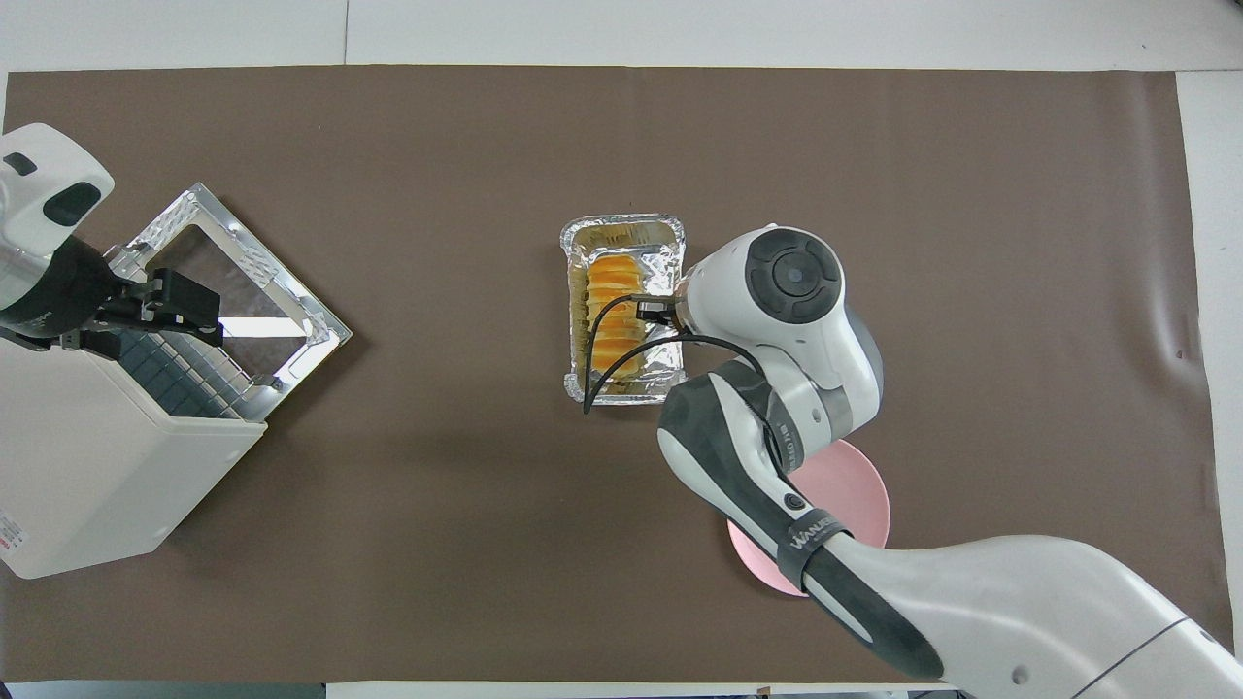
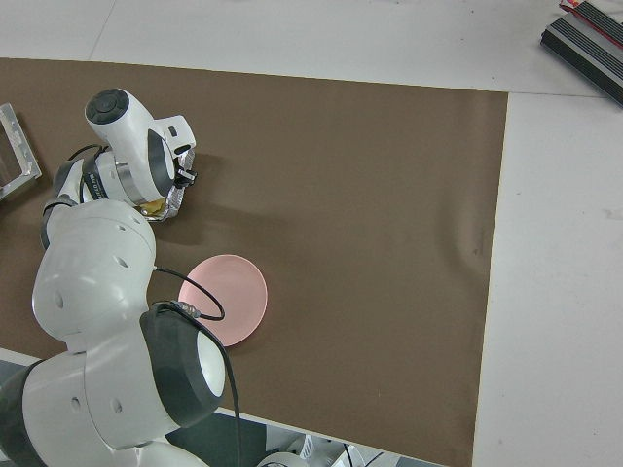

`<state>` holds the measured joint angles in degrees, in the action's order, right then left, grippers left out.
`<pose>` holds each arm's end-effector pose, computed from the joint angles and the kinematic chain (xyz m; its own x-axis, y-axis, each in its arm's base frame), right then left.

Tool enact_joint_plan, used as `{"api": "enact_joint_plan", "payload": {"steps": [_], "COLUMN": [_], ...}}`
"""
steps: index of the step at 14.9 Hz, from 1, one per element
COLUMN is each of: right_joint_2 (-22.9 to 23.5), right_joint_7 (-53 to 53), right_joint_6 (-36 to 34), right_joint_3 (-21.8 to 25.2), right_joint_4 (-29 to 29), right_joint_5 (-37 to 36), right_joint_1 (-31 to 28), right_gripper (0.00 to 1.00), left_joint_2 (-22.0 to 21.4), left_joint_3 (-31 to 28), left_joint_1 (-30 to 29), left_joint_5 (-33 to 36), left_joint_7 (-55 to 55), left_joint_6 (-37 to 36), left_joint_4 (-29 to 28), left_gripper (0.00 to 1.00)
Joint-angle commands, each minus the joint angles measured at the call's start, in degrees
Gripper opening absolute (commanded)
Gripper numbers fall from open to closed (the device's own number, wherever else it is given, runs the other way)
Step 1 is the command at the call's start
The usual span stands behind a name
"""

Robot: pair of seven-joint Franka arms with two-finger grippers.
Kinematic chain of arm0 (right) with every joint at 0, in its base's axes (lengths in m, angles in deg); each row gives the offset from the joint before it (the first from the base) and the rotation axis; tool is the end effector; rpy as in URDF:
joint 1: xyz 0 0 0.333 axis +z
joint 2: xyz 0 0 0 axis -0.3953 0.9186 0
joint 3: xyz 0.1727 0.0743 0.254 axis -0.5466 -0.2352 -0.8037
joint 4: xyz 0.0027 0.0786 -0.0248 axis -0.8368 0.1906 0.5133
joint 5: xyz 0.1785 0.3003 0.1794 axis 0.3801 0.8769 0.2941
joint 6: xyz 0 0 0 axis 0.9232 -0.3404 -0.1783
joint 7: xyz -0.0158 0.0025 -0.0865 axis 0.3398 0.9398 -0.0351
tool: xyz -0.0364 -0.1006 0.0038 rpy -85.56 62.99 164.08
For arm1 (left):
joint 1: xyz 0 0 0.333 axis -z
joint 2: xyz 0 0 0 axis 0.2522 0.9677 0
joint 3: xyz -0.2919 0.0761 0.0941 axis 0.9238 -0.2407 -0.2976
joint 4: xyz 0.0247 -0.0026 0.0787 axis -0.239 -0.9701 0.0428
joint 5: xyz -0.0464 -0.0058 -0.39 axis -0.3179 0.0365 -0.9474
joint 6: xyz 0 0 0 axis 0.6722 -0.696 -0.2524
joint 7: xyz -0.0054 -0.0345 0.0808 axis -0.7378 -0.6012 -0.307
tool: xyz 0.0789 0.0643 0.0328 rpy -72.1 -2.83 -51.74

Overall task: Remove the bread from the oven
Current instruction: 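Grasp the foil tray with the right gripper and slide it farther away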

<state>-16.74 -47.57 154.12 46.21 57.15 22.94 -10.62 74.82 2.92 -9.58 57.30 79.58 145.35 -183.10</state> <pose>0.5837 0.2745 0.3538 0.9890 -0.1234 0.0811 -0.1093 -0.9811 -0.1599 0.5486 -0.0565 0.5632 0.9805 0.0429 -0.1919 0.0469 -0.9988 0.0164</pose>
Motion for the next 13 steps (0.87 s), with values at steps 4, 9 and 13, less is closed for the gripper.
{"api": "enact_joint_plan", "payload": {"steps": [4, 9, 13], "right_joint_2": [-2.64, -3.51, -4.04], "right_joint_7": [23.58, 32.31, 31.96], "right_joint_6": [-3.72, -3.55, -3.20], "right_joint_3": [-0.66, -0.49, -0.31], "right_joint_4": [1.53, 6.71, 8.30], "right_joint_5": [3.08, 10.39, 10.39], "right_joint_1": [-15.64, -21.10, -21.63], "right_gripper": [0.00, 0.00, 0.00], "left_joint_2": [-1.79, -1.87, -2.05], "left_joint_3": [0.00, 0.09, 0.09], "left_joint_1": [-0.28, -0.28, -0.19], "left_joint_5": [0.43, 2.28, 2.37], "left_joint_7": [-0.38, -0.12, -0.20], "left_joint_6": [1.17, 1.26, 1.26], "left_joint_4": [-1.88, -1.97, -1.88], "left_gripper": [1.00, 1.00, 1.00]}}
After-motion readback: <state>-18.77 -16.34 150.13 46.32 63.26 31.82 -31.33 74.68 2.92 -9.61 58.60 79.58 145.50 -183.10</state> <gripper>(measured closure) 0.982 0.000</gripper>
